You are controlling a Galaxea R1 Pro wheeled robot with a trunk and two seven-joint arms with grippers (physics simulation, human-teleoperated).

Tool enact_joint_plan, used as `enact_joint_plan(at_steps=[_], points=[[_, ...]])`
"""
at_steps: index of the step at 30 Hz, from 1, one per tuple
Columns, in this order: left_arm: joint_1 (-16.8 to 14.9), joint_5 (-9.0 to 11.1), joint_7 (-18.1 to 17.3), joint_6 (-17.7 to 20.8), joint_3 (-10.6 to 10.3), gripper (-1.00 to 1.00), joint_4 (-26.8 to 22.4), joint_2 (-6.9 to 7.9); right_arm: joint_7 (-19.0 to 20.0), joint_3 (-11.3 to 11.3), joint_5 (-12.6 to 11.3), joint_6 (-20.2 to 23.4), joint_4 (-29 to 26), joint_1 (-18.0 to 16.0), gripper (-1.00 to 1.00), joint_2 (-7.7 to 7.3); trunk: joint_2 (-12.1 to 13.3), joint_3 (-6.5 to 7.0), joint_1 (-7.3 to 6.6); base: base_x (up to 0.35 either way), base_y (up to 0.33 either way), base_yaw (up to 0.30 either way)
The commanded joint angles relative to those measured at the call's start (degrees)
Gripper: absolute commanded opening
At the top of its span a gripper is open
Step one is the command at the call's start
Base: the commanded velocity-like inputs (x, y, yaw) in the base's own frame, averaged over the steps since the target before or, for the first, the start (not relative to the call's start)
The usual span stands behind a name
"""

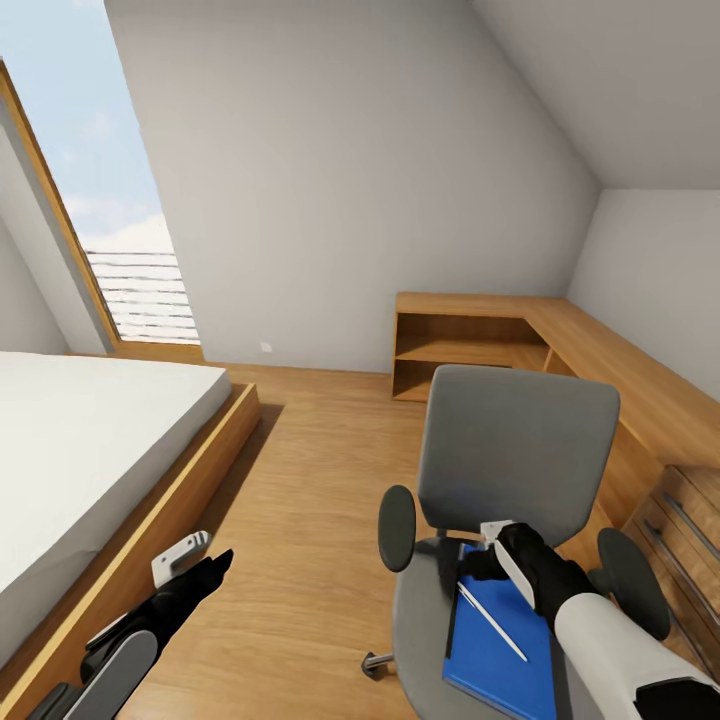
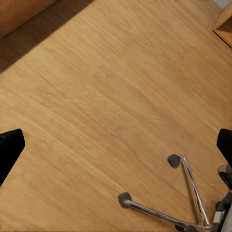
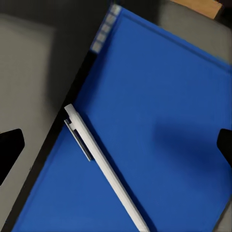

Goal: In the bedroom, organize the workspace by keeping the computer under the desk, ensuring the monitor is on the desk, placing the keyboard on the desk next to the monitor, placing the mouse on the desk next to the keyboard, moving the folder from the swivel chair onto the desk next to the mouse, stacking the notebook on top of the folder with the pen on top of the notebook, and positioning the swivel chair next to the desk.

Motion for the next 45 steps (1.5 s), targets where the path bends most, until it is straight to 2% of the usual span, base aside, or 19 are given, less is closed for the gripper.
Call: enact_joint_plan(at_steps=[1,4,21,37,45], points=[[-0.05,0.27,0.57,0.08,-0.09,1.0,-0.11,0.05,-0.17,0.5,-0.57,-0.07,0.38,-0.04,1.0,-0.09,-0.04,-0.06,0.0,0.0,0.0,0.0],[-0.05,0.29,1.11,0.07,-0.08,1.0,-0.16,0.05,-0.18,0.54,-0.6,-0.85,3.02,-0.04,1.0,-0.05,-0.04,-0.06,0.0,0.0,0.0,0.0],[-0.05,0.36,1.41,0.06,-0.08,1.0,-0.18,0.02,-0.18,0.64,-0.61,-1.2,5.04,-0.04,1.0,0.16,-6.85,-3.11,3.73,0.0,0.0,0.0],[-0.05,0.52,1.41,0.06,-0.08,1.0,-0.16,-0.04,-0.18,0.65,-0.59,-1.21,5.06,-0.04,1.0,0.16,-6.85,-3.11,3.73,0.0,0.0,0.0],[-0.05,0.34,1.47,0.06,-0.11,1.0,-0.16,-0.04,-0.18,0.65,-0.56,-1.2,5.07,-0.06,1.0,0.16,-9.66,-4.37,5.27,0.0,0.0,0.0]])
